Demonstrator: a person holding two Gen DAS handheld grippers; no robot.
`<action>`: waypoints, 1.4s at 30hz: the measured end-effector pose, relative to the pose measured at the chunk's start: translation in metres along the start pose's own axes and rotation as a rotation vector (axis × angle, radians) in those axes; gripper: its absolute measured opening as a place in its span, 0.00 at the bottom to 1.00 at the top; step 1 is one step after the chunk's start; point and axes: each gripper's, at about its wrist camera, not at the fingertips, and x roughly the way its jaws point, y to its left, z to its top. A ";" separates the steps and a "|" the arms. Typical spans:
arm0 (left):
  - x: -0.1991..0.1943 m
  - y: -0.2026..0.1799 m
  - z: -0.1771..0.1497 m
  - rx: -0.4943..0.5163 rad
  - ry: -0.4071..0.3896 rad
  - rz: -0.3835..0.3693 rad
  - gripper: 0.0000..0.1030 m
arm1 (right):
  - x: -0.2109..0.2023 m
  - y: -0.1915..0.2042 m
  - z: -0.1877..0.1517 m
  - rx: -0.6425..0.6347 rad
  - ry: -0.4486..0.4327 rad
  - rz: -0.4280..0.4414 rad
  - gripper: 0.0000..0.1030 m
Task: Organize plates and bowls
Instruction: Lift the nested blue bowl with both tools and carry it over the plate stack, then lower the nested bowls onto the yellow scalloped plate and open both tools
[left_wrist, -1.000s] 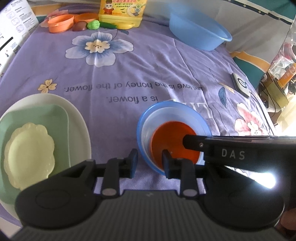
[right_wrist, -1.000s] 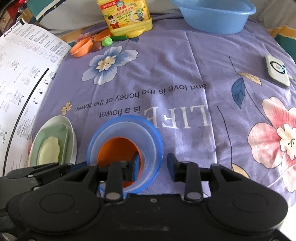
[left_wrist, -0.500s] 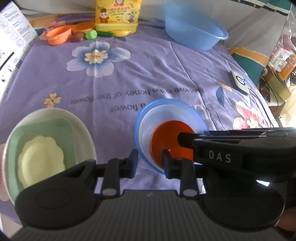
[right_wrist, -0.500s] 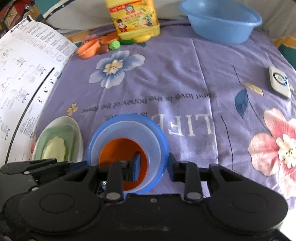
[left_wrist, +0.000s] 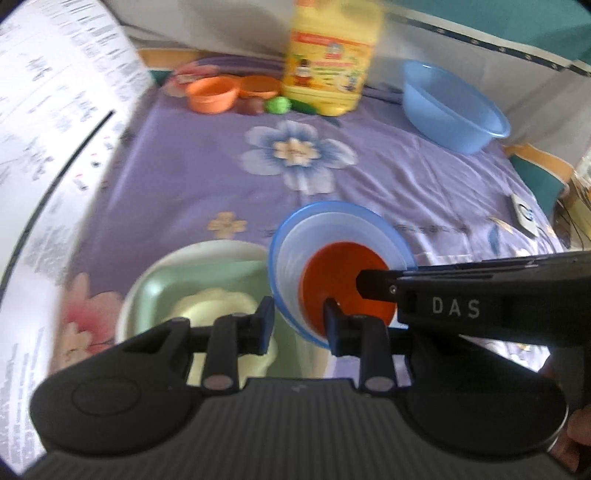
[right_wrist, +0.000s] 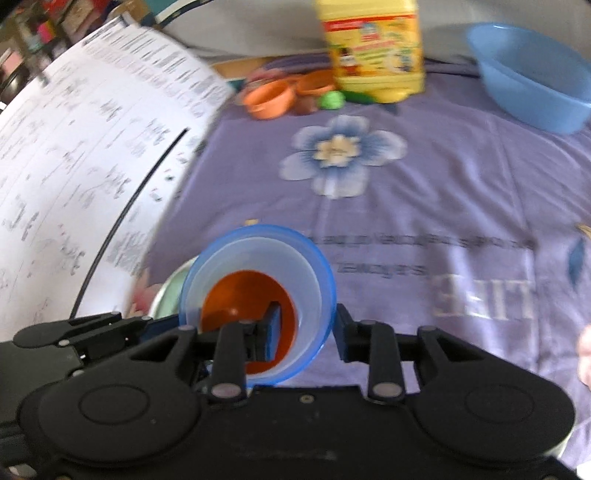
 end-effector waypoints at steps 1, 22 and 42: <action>-0.001 0.008 -0.002 -0.007 0.000 0.009 0.26 | 0.004 0.008 0.001 -0.014 0.008 0.005 0.29; 0.019 0.080 -0.033 -0.104 0.076 0.030 0.35 | 0.069 0.074 -0.009 -0.077 0.162 0.039 0.30; 0.009 0.079 -0.036 -0.081 -0.002 0.117 0.90 | 0.056 0.070 -0.010 -0.081 0.112 0.029 0.65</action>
